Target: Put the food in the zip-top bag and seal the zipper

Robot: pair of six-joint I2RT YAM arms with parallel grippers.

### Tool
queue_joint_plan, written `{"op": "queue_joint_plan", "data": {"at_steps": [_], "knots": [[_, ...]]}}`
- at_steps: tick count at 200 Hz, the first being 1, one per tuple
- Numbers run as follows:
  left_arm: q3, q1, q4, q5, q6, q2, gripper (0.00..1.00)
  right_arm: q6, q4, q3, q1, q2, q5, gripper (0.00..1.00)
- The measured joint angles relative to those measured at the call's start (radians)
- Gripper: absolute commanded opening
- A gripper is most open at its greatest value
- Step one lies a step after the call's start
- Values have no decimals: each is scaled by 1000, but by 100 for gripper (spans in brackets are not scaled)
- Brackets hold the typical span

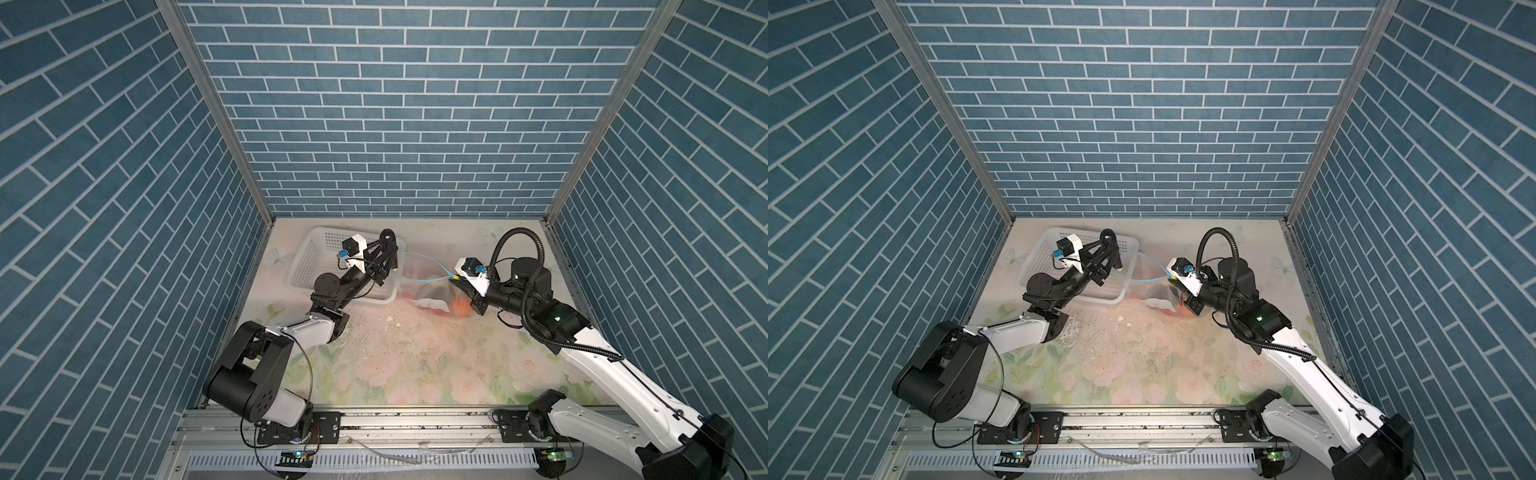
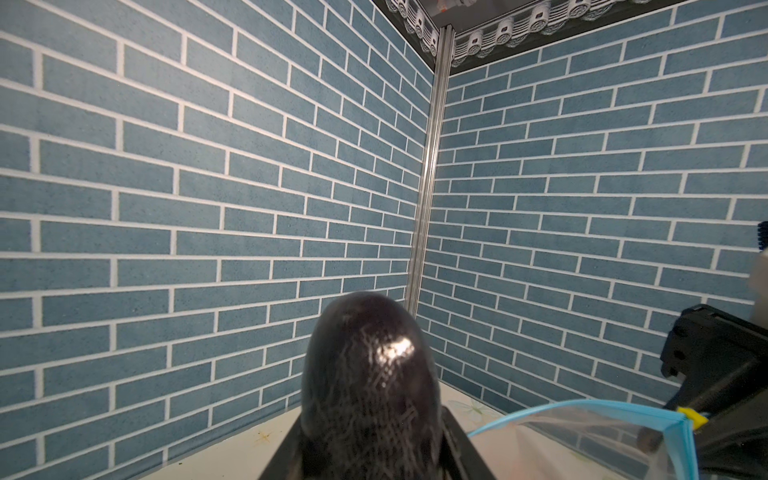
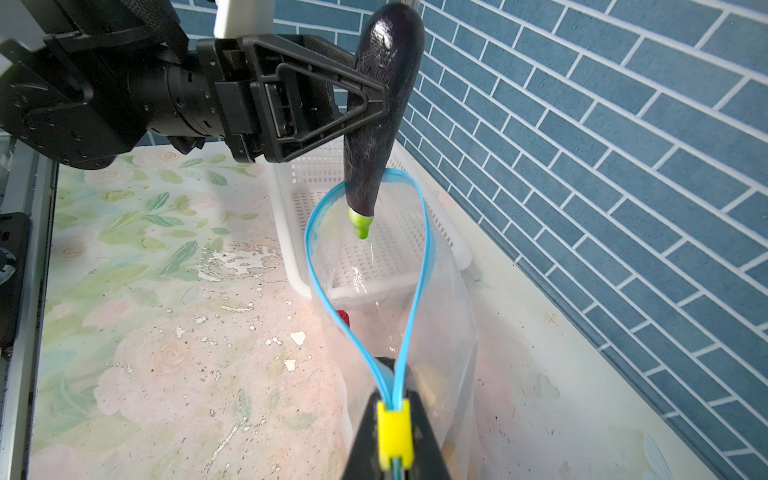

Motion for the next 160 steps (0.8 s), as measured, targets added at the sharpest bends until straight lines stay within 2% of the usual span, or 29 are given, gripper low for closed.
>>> {"op": "queue_joint_plan", "data": {"at_steps": [78, 160], "knots": [[-5, 0, -5, -11, 14, 0, 25, 0, 0, 0, -3, -2, 0, 0], [-5, 0, -6, -11, 16, 0, 34, 0, 0, 0, -3, -2, 0, 0]]}}
